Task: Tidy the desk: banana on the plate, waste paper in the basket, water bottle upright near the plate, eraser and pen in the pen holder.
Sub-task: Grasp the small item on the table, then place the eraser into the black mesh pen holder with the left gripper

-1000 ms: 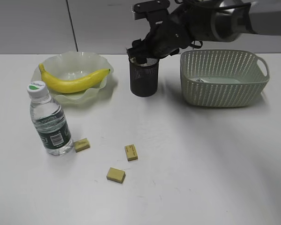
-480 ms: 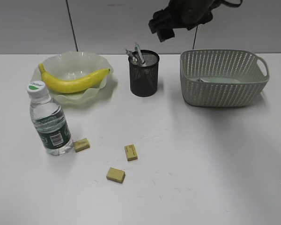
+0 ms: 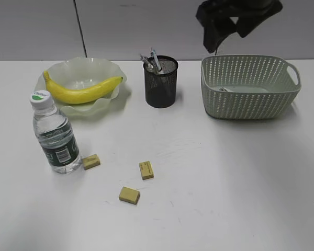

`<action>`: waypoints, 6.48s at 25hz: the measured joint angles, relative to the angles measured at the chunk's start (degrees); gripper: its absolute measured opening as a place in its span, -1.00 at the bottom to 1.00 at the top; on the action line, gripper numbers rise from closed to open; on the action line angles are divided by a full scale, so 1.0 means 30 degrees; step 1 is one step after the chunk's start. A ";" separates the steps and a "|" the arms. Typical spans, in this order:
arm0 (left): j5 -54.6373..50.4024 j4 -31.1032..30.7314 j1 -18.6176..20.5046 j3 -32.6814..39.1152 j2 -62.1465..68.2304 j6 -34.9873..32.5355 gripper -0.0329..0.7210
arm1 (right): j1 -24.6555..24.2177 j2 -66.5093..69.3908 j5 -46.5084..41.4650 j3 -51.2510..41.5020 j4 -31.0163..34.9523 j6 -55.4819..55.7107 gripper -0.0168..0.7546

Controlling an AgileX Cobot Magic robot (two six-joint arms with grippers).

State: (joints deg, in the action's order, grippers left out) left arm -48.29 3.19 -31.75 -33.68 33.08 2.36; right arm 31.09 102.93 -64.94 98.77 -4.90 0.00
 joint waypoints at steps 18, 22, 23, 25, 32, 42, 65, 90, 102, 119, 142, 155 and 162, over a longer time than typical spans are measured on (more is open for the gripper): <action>0.0726 0.3558 0.0000 -0.4356 1.2002 -0.5645 0.24 | 0.0000 -1.4058 0.0651 -1.3633 0.1311 -0.0474 0.53; -0.0989 0.3626 0.0000 -0.6453 1.4376 -0.7691 0.25 | 0.0000 -1.7625 0.2128 -1.7143 0.1853 -0.0490 0.53; -0.1772 0.3643 0.0000 -0.6965 1.4963 -0.8463 0.26 | 0.0000 -1.8472 0.2409 -1.8000 0.1792 -0.0510 0.53; -0.2723 0.3736 -0.0072 -0.7686 1.5892 -0.9834 0.31 | 0.0000 -2.0230 0.2744 -1.9480 0.1896 -0.0523 0.53; -0.2315 0.3674 -0.1814 -0.8220 1.7830 -1.5149 0.37 | 0.0000 -2.4903 0.2830 -2.2561 0.2069 -0.0546 0.53; 0.1936 -0.0134 -0.4719 -0.8226 2.0087 -1.7347 0.45 | 0.0000 -2.9333 0.3299 -2.2597 0.2107 -0.0612 0.53; 0.2420 0.0234 -0.5521 -0.9366 2.4249 -1.7700 0.54 | 0.0000 -3.2510 0.6250 -2.3456 0.3887 -0.3629 0.31; 0.3261 -0.1527 -0.5521 -0.9893 2.6502 -1.7860 0.53 | 0.0000 -3.4435 0.5813 -2.3374 0.3967 -0.3685 0.29; 0.3692 -0.1617 -0.5521 -1.0079 2.6984 -1.7860 0.07 | 0.0000 -3.4435 0.5746 -2.3374 0.3964 -0.3685 0.29; 0.1756 -0.3700 -0.5502 -1.3187 2.3523 -1.3649 -0.41 | 0.0000 -3.4435 0.5699 -2.3374 0.3994 -0.3685 0.29; 1.2031 0.5812 0.0339 -2.3414 2.9531 -0.8372 -0.41 | 0.0000 -3.4435 0.5692 -2.3374 0.4010 -0.3685 0.29; 1.0693 0.8347 0.0359 -2.3973 3.1824 -0.8332 -0.41 | 0.0000 -3.4435 0.5692 -2.3374 0.4010 -0.3685 0.29; 0.9753 0.8467 0.0359 -2.3995 3.2115 -0.8332 -0.41 | 0.0000 -3.4435 0.5692 -2.3374 0.4010 -0.3685 0.29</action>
State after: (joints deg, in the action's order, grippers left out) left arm -19.03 28.59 -30.67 -105.66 129.43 -22.63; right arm 31.09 -0.37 -47.87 28.65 7.13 -11.05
